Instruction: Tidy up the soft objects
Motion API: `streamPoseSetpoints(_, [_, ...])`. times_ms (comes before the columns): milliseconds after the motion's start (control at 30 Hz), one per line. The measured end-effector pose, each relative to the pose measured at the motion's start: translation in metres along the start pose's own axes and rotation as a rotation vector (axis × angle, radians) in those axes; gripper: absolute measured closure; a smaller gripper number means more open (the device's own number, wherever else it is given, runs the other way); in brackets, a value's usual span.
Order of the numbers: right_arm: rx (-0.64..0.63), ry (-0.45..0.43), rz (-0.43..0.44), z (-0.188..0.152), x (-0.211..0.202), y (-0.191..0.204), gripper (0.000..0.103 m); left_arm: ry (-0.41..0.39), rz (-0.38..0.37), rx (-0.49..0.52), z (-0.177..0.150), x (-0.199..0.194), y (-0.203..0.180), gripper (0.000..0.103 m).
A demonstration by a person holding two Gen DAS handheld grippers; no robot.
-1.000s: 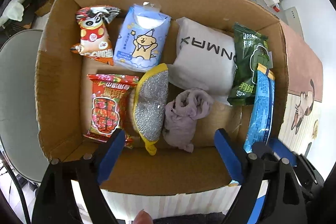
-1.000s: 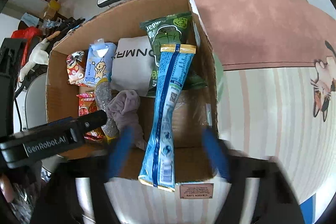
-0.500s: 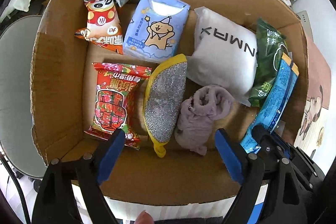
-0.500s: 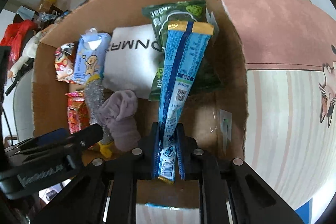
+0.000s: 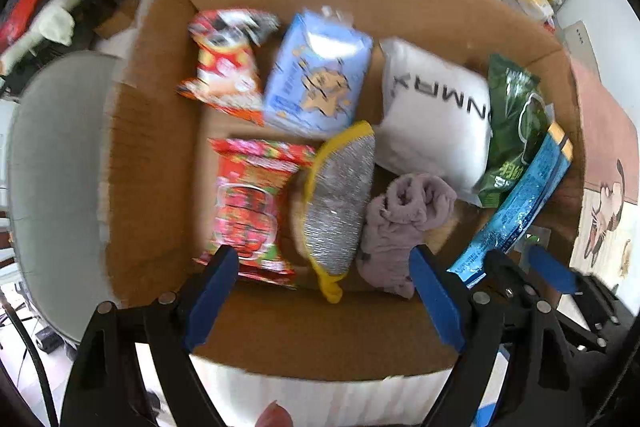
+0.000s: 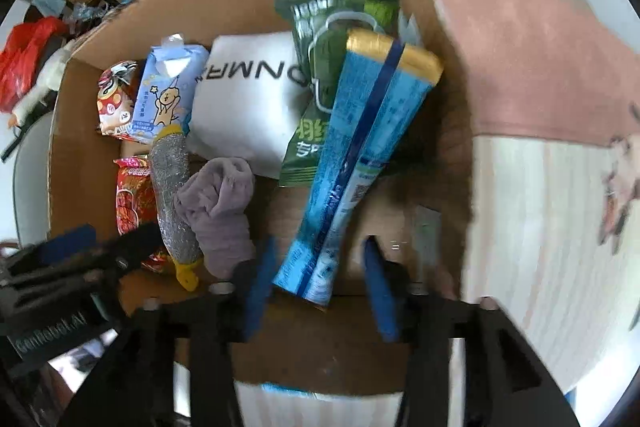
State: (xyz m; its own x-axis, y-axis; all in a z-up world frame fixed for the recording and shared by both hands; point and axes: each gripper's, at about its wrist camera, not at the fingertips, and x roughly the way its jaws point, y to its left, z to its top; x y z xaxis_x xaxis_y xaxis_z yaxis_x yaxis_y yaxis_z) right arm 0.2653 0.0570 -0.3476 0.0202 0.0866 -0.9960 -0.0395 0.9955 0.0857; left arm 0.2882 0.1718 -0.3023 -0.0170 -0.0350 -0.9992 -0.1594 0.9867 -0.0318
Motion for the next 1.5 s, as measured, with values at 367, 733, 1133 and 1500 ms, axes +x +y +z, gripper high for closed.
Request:
streamPoseSetpoints(367, [-0.104, -0.129, -0.086, -0.023, -0.078, 0.008, 0.000, -0.185, 0.051, -0.009, -0.035, -0.068, 0.030, 0.001])
streamPoseSetpoints(733, [-0.078, -0.251, -0.080, -0.058, -0.164, 0.001, 0.000, -0.317, 0.046, -0.011, -0.076, -0.132, 0.020, 0.001])
streamPoseSetpoints(1133, [-0.099, -0.488, -0.078, -0.146, -0.320, -0.005, 0.000, -0.505, 0.021, 0.017, -0.155, -0.247, 0.009, 0.001])
streamPoseSetpoints(1500, [-0.125, -0.555, -0.038, -0.196, -0.383, 0.000, 0.000, -0.575, 0.012, 0.010, -0.193, -0.296, 0.010, 0.001])
